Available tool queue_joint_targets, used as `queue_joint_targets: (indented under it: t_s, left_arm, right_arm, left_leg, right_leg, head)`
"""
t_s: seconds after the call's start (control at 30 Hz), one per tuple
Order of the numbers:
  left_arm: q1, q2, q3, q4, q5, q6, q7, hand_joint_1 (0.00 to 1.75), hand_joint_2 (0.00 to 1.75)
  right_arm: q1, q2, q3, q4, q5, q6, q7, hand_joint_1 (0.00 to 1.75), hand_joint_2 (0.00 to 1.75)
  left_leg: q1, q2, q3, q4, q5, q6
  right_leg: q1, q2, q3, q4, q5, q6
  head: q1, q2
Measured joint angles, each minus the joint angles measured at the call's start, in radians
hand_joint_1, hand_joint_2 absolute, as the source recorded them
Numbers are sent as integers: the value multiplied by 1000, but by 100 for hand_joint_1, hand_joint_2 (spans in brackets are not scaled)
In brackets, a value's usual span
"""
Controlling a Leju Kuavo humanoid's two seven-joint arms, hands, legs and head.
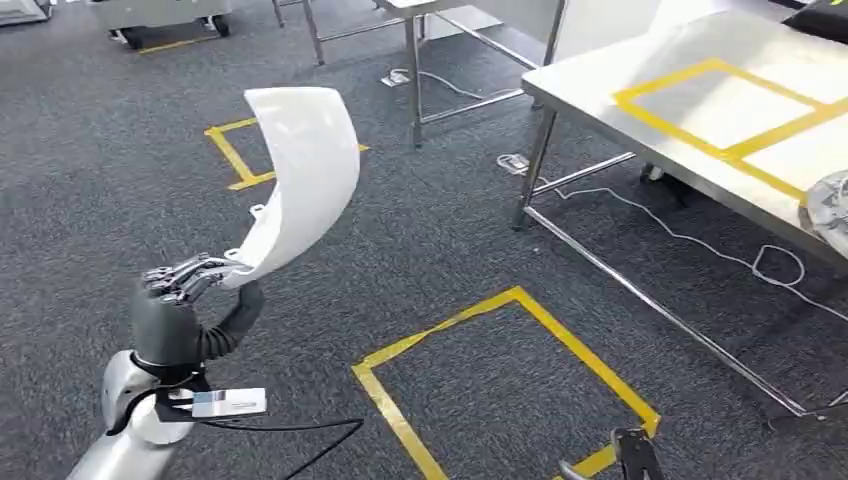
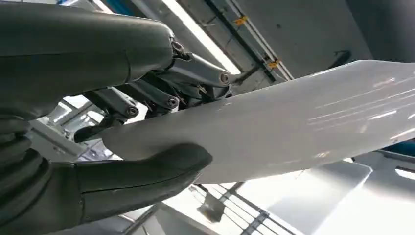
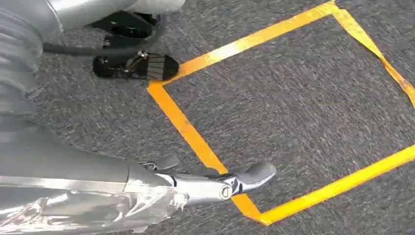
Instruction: Take the parts from the cabinet and place them on the table.
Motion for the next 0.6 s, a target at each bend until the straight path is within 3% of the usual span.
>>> queue_joint_targets:
  t_s: [0.03, 0.1, 0.13, 0.17, 0.2, 0.27, 0.3, 0.33, 0.37, 0.4, 0.47, 0.5, 0.53, 0.57, 0.6]
  left_arm:
    - [-1, 1, -3, 0, 0, 0, 2, 175, 175]
    - [-2, 3, -5, 0, 0, 0, 3, 175, 175]
    - [-4, 4, -7, 0, 0, 0, 3, 175, 175]
    - [-5, 5, -10, 1, 0, 0, 6, 175, 175]
    - [-6, 5, -12, 1, 0, 1, 8, 175, 175]
    - [-10, 5, -19, 1, -2, 1, 8, 175, 175]
    - [-15, 6, -20, 1, -1, 1, 9, 175, 175]
    - [-15, 5, -21, 1, 0, 1, 9, 175, 175]
    - [-15, 4, -22, 1, 0, 1, 10, 175, 175]
    - [-16, 4, -23, 1, 0, 2, 10, 175, 175]
    - [-15, 4, -26, 1, -1, 1, 10, 175, 175]
    - [-15, 4, -29, 1, 0, 1, 10, 175, 175]
    - [-15, 4, -30, 1, 0, 1, 10, 175, 175]
    - [-15, 4, -30, 1, 0, 1, 10, 175, 175]
    - [-16, 4, -31, 1, 0, 1, 10, 175, 175]
  right_arm:
    - [2, 0, 0, 0, 0, 0, 1, 0, 175]
    - [4, 0, 0, 1, 2, 0, 5, 0, 175]
    - [4, 0, 0, 1, 3, 0, 8, 0, 175]
    - [2, -1, 0, 1, 4, -1, 9, 0, 175]
    - [-2, -1, 0, 1, 5, -1, 11, 0, 175]
    - [1, -1, 0, 1, 5, -1, 11, 0, 175]
    - [4, -2, 0, 1, 5, -2, 11, 0, 175]
    - [6, -4, -1, 1, 6, -2, 11, 0, 175]
    - [3, -4, -1, 1, 6, -2, 11, 0, 175]
    - [-2, -3, 0, 1, 6, -2, 11, 0, 175]
    - [-3, -3, 0, 1, 6, -2, 11, 0, 175]
    - [0, -3, 0, 2, 6, -2, 11, 0, 175]
    - [3, -3, 0, 2, 6, -2, 11, 0, 175]
    - [5, -3, 0, 2, 6, -2, 11, 0, 175]
    - [6, -3, -1, 3, 7, -2, 11, 0, 175]
  left_leg:
    - [0, 0, -16, -10, 35, -1]
    - [1, -6, 10, -127, 152, -2]
    - [5, -22, 39, -214, 216, -7]
    - [12, -62, 53, -268, 234, -13]
    - [16, -68, 80, -310, 198, -3]
    - [10, -53, 82, -307, 188, 12]
    - [9, -45, 84, -307, 182, 21]
    - [10, -39, 99, -309, 179, 28]
    - [9, -32, 111, -311, 172, 36]
    - [6, -22, 120, -311, 160, 39]
    - [2, -1, 143, -311, 137, 44]
    - [1, 6, 159, -311, 124, 44]
    - [1, 15, 177, -312, 110, 44]
    - [0, 23, 197, -312, 96, 43]
    - [-1, 33, 221, -312, 78, 41]
  right_leg:
    - [-1, 14, 12, 0, -8, 1]
    - [-6, 43, 43, 0, -28, 7]
    - [-10, 56, 60, 0, -41, 13]
    - [-8, 66, 61, 1, -52, 21]
    - [-6, 81, 56, 8, -66, 27]
    - [-10, 89, 70, -3, -59, 35]
    - [-10, 88, 71, -5, -62, 37]
    - [-10, 70, 63, 8, -65, 41]
    - [-5, 17, 37, 59, -59, 46]
    - [-4, -14, -12, 136, -65, 48]
    - [-5, -32, -118, 278, -121, 50]
    - [-5, -34, -159, 319, -148, 51]
    - [-5, -34, -180, 317, -149, 51]
    - [-5, -35, -183, 283, -132, 49]
    - [-5, -39, -171, 215, -89, 44]
  head:
    - [0, 0]
    - [0, 0]
    - [1, 0]
    - [-3, 0]
    - [-7, 0]
    - [-3, 0]
    - [-1, 0]
    - [-2, 0]
    - [5, 0]
    - [7, 0]
    - [6, 0]
    - [6, 0]
    - [6, 0]
    - [6, 0]
    - [7, 0]
